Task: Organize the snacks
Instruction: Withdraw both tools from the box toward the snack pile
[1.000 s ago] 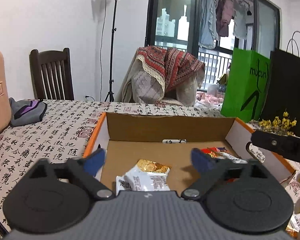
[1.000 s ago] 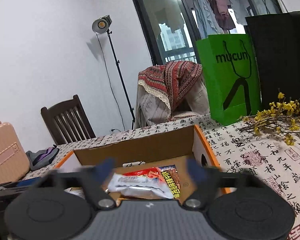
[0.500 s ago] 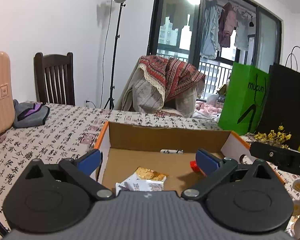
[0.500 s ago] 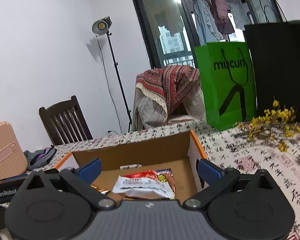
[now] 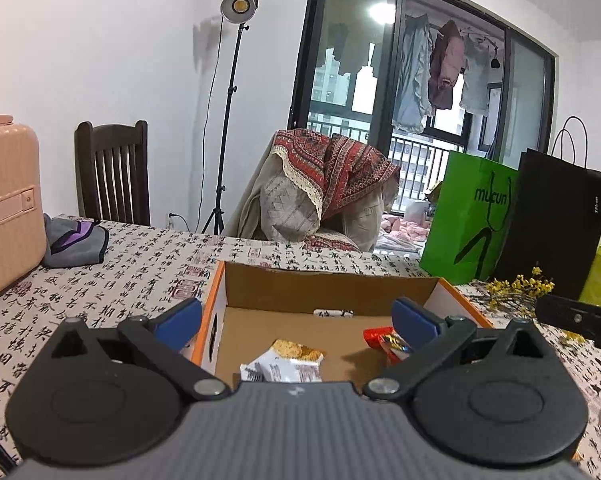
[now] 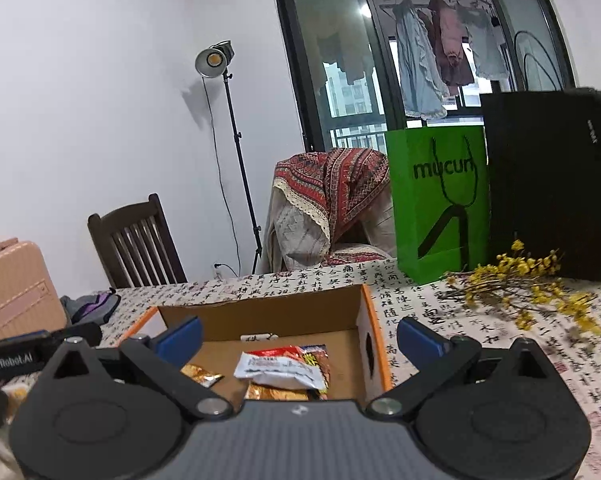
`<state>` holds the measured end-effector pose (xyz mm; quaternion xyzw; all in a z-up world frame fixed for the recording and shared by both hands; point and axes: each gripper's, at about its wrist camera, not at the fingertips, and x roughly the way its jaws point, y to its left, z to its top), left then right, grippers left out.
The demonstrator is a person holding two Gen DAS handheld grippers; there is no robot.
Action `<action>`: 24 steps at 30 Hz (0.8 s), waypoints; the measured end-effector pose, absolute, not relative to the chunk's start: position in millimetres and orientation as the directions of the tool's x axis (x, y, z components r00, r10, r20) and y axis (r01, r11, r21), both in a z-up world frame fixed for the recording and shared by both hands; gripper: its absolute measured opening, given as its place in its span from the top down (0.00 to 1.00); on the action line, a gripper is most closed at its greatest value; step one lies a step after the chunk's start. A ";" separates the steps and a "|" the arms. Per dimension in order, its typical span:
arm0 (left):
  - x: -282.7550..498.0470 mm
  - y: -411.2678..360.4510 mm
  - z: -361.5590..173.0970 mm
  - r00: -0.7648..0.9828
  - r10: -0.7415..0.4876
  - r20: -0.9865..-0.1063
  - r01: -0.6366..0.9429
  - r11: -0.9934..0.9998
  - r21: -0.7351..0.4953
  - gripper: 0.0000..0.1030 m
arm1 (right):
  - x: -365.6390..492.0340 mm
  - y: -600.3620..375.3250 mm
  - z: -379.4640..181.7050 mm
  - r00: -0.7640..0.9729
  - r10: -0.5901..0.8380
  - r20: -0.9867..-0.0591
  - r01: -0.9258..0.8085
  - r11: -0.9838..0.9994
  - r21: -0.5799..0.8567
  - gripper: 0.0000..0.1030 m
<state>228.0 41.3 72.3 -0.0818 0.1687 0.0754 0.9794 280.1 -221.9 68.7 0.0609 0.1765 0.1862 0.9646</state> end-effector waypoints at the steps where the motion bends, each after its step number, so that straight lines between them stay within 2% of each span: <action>1: 224.2 41.8 72.5 0.932 0.118 -0.344 -0.174 0.975 -0.136 0.00 | 275.1 -224.3 68.9 0.869 0.379 -0.319 -0.338 0.924 0.178 0.00; 11: 182.8 48.9 70.2 0.927 0.115 -0.358 -0.171 0.976 -0.131 0.00 | 237.7 -236.9 55.6 0.859 0.357 -0.367 -0.335 0.934 0.125 0.00; 24: 135.5 57.0 44.2 0.906 0.093 -0.414 -0.157 0.980 -0.123 0.00 | 205.3 -248.7 12.2 0.813 0.294 -0.502 -0.308 0.950 0.058 0.00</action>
